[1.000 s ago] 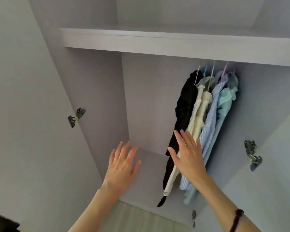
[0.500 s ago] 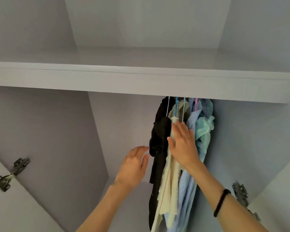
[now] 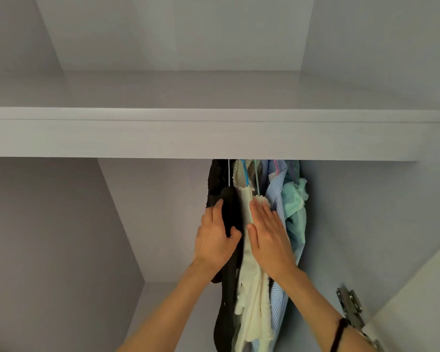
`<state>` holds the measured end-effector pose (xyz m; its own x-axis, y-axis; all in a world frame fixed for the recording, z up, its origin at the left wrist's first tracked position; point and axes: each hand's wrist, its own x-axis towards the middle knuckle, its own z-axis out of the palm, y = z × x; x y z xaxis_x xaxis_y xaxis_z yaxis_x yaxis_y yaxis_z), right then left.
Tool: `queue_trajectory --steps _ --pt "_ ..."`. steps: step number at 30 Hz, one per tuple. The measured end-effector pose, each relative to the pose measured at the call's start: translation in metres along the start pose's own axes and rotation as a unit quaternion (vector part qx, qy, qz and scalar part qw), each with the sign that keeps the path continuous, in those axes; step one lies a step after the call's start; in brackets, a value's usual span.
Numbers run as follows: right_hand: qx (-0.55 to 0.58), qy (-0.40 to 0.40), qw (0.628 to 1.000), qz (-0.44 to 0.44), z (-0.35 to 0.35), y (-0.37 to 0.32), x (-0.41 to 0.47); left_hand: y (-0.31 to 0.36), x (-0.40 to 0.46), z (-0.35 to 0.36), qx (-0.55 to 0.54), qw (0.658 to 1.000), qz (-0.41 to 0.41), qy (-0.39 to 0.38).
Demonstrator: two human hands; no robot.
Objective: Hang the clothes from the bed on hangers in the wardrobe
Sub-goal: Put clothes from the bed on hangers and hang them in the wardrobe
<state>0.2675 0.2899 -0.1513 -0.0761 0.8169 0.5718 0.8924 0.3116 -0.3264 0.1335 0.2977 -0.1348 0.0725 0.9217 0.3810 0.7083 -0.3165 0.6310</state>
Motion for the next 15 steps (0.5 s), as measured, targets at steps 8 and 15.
queue_trajectory --steps 8,15 --pt "0.002 0.012 1.000 -0.008 0.001 0.000 -0.002 -0.016 0.052 -0.014 -0.029 0.997 -0.065 -0.001" --pt "-0.001 0.023 1.000 0.001 0.001 -0.004 -0.002 -0.014 0.065 -0.008 -0.211 0.973 -0.096 -0.012"
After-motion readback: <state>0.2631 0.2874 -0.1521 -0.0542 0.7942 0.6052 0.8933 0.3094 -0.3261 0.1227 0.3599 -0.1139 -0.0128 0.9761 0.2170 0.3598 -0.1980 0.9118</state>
